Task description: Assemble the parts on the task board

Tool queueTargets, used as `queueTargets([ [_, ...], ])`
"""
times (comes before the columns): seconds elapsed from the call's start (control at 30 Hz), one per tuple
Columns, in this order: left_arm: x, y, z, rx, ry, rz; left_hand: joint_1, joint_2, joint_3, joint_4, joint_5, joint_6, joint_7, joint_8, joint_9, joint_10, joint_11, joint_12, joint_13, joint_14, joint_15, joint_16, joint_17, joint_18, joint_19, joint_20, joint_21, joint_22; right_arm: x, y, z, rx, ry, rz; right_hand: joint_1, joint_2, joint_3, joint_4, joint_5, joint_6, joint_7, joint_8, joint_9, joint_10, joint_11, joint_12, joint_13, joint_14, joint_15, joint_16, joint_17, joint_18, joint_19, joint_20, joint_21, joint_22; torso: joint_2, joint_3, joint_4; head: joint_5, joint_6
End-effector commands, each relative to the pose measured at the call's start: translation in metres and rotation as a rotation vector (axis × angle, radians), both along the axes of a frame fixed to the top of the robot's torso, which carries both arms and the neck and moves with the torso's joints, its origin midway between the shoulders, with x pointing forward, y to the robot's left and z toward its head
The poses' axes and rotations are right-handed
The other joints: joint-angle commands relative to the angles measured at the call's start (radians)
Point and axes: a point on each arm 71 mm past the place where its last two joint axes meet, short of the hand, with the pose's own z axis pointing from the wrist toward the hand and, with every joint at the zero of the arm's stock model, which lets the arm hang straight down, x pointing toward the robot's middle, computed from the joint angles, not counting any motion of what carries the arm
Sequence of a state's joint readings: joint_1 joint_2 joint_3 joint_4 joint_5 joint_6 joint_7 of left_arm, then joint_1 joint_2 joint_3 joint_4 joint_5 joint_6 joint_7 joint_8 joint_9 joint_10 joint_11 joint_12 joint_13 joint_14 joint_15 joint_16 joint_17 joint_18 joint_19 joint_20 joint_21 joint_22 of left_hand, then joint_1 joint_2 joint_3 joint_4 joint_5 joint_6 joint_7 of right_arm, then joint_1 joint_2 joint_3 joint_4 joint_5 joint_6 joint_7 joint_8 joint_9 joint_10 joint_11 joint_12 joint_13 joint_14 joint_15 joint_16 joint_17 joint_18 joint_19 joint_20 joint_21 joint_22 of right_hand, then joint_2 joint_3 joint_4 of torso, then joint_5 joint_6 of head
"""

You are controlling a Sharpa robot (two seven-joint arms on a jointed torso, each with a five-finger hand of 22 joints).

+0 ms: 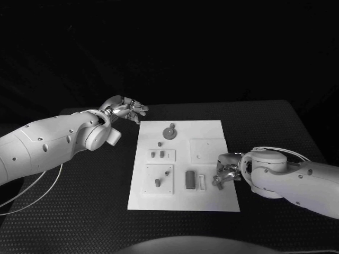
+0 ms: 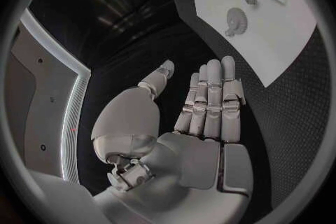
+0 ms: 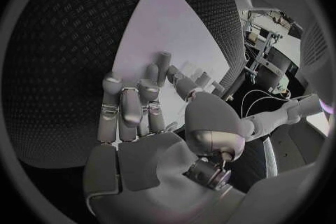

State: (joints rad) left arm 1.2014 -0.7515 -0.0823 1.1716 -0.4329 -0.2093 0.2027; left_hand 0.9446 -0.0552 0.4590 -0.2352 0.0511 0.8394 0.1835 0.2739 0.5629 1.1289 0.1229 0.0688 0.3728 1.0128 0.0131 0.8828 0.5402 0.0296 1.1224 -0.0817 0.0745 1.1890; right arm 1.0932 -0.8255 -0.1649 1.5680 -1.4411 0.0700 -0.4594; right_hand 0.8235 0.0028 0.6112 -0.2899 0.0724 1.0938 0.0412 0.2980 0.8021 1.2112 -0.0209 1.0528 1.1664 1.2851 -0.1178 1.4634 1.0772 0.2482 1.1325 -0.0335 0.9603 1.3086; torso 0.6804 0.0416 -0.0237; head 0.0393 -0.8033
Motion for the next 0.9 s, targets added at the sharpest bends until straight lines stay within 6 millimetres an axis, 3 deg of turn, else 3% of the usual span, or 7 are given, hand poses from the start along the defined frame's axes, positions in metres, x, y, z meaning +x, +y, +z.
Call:
queueTargets([
  [0.03,0.000,-0.002,0.001,-0.006,0.000,-0.014,-0.008,0.003,-0.008,0.000,0.000,0.003,-0.001,0.004,-0.001,-0.006,-0.002,0.002,0.002,0.001,0.001,-0.005,0.002,0.012,0.004,-0.002,-0.005,0.002,-0.007,0.002,-0.009,0.121,0.090,-0.077,0.018,0.034,-0.002,-0.003,0.006,-0.039,0.046,-0.090,-0.085,0.009,-0.002,0.005,-0.001,0.009,-0.001,0.003,0.003,0.014,-0.005,-0.006,0.005,0.020,0.000,0.0002,0.0011,0.002,-0.003],
  [0.37,0.000,-0.001,0.001,-0.006,0.000,-0.013,-0.007,0.003,-0.008,0.000,0.000,0.003,-0.001,0.004,-0.001,-0.005,-0.002,0.003,0.002,0.001,0.001,-0.005,0.002,0.012,0.004,-0.003,-0.005,0.002,-0.007,0.003,-0.001,0.256,0.052,-0.180,0.018,0.049,-0.011,-0.004,0.007,-0.023,0.041,-0.084,-0.087,0.011,-0.007,0.008,-0.001,0.017,-0.005,0.007,0.013,0.014,-0.003,-0.008,0.009,0.019,0.000,0.0006,-0.0013,0.008,-0.005],
  [0.9,-0.001,-0.001,0.001,-0.005,0.001,-0.013,-0.006,0.003,-0.008,-0.001,0.000,0.004,-0.002,0.004,-0.001,-0.004,-0.003,0.003,0.002,0.001,0.001,-0.006,0.003,0.012,0.004,-0.003,-0.005,0.002,-0.011,0.005,-0.002,0.322,0.168,-0.293,0.015,0.041,-0.020,-0.003,0.006,-0.017,0.038,-0.080,-0.087,0.013,-0.011,0.010,-0.001,0.020,-0.010,0.008,0.013,0.014,-0.001,-0.011,0.012,0.018,0.000,-0.0009,-0.0002,0.004,-0.008],
])
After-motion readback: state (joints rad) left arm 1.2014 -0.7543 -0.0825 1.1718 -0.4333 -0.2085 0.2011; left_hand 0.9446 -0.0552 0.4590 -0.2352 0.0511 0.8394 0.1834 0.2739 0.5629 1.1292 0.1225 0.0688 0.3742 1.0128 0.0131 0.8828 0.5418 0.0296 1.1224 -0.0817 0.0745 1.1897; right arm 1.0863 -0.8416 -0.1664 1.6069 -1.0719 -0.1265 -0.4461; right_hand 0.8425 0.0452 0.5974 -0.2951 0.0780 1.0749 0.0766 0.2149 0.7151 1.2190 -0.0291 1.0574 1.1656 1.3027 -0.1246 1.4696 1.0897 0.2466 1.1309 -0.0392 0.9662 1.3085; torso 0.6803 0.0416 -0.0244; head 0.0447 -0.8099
